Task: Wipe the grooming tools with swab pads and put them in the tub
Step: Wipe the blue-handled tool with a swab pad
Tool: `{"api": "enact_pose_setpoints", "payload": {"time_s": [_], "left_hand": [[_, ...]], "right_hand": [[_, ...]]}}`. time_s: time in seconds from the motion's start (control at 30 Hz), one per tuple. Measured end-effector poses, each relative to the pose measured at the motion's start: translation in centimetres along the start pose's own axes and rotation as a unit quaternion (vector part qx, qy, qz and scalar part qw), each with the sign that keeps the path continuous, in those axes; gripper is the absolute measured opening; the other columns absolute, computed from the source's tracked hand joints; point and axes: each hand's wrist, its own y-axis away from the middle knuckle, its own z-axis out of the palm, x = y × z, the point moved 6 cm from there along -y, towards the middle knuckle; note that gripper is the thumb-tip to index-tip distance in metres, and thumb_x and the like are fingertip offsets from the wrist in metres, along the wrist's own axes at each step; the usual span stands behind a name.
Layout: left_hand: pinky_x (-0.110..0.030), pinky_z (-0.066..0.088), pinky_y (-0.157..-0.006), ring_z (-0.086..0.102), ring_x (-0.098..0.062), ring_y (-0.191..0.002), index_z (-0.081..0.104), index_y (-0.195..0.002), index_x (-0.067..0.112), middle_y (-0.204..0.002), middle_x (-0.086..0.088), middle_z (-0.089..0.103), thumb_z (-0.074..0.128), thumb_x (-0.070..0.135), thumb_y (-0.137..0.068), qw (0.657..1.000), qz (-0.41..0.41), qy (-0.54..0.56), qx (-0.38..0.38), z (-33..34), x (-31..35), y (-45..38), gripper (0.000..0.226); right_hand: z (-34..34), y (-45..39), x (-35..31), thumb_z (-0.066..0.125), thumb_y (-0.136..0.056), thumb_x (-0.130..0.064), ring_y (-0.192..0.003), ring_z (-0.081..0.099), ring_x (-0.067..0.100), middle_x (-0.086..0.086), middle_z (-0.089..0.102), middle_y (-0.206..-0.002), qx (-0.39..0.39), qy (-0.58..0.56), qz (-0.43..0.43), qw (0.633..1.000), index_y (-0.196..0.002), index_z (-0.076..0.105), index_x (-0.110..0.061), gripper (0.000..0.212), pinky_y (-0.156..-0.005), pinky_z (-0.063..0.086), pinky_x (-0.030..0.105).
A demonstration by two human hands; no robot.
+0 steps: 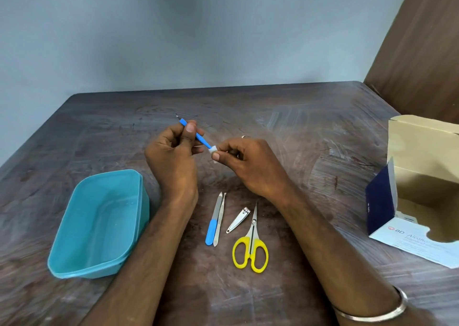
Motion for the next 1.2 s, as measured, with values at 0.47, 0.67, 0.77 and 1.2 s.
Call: {"api": "enact_pose_setpoints", "payload": {"time_s": [0.47,0.67,0.77,1.2], "left_hand": [[-0.026,0.059,-0.065,0.071,-0.015,-0.077,0.072,-0.093,0.013,-0.083,-0.009,0.073,0.061,0.008,-0.095,0.999,-0.021,0.032,-0.021,0.4,-0.4,0.4,0.012],[-0.027,0.060,-0.064,0.068,-0.013,-0.075,0.071,-0.105,0.004,-0.080,-0.001,0.072,0.059,0.008,-0.097,1.000,0.005,0.022,-0.017,0.5,-0.1,0.4,0.015],[-0.024,0.058,-0.062,0.065,-0.011,-0.073,0.072,-0.102,-0.001,-0.074,0.010,0.071,0.060,0.007,-0.095,0.999,0.002,0.021,-0.026,0.7,-0.4,0.4,0.016],[-0.029,0.061,-0.066,0.072,-0.013,-0.074,0.075,-0.104,0.011,-0.082,0.003,0.077,0.072,0.008,-0.085,0.990,-0.067,0.020,-0.122,1.9,-1.1,1.7,0.020]], "right_hand": [[0.0,0.2,0.4,0.068,-0.094,-0.025,-0.067,0.055,-0.002,-0.019,0.061,-0.072,-0.027,-0.071,0.050,0.996,-0.090,0.075,-0.022,0.009,-0.064,0.038,0.018],[-0.7,0.1,0.9,0.073,-0.089,-0.020,-0.063,0.057,0.001,-0.018,0.066,-0.077,0.017,-0.101,0.065,0.993,-0.087,0.076,-0.026,0.007,-0.065,0.044,0.022],[-1.5,0.0,1.0,0.076,-0.086,-0.015,-0.056,0.060,0.008,-0.009,0.073,-0.085,0.075,-0.172,0.075,0.979,-0.087,0.078,-0.020,0.006,-0.061,0.052,0.027],[-2.3,0.2,-0.3,0.080,-0.082,-0.012,-0.058,0.058,0.005,-0.004,0.076,-0.087,0.145,-0.231,0.019,0.962,-0.090,0.079,-0.024,0.014,-0.051,0.051,0.029]]}}
